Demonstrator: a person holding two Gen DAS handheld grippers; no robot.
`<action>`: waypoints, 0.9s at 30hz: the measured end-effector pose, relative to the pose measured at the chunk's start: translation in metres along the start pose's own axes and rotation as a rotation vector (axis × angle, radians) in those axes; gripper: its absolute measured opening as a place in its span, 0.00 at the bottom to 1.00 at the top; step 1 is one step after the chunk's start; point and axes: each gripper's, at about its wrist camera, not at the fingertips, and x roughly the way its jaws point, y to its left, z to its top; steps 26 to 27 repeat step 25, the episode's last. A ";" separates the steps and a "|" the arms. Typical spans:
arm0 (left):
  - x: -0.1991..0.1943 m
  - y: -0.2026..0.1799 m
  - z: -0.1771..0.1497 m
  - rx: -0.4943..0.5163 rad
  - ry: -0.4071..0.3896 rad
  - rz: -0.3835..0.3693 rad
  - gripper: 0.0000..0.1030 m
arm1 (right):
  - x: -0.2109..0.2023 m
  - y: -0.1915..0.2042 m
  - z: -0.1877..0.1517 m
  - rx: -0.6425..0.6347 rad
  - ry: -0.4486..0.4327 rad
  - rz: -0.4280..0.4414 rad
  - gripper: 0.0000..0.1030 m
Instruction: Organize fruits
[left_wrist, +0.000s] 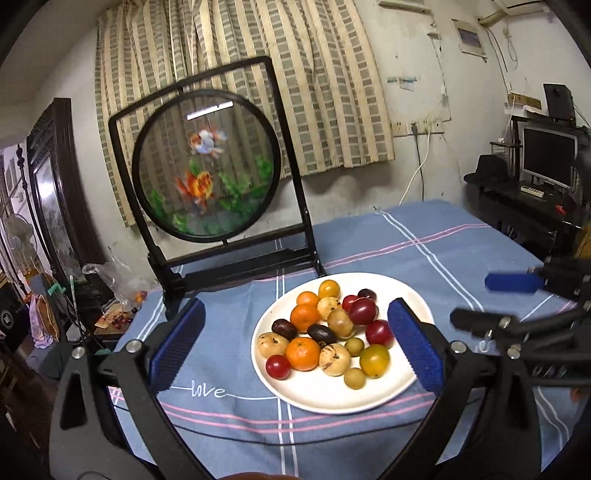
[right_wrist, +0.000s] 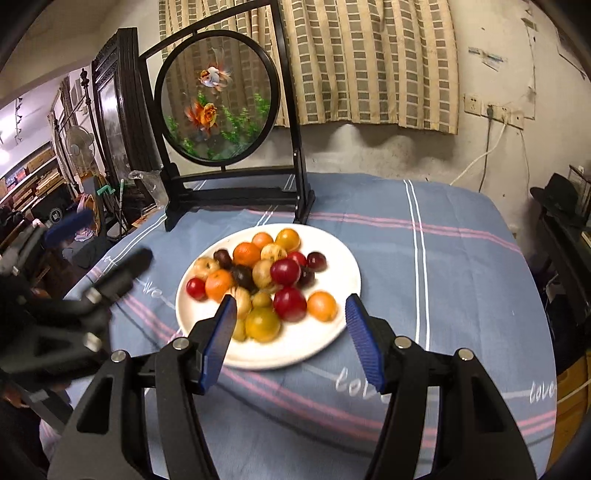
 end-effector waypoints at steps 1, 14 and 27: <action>-0.005 -0.001 0.000 -0.001 -0.005 -0.004 0.98 | -0.003 -0.001 -0.006 0.009 0.002 0.000 0.60; -0.034 -0.008 -0.006 -0.024 0.010 0.082 0.98 | -0.003 0.010 -0.046 0.028 0.072 0.011 0.60; -0.036 0.005 -0.012 -0.065 0.025 0.005 0.98 | -0.012 0.011 -0.051 0.049 0.057 0.001 0.60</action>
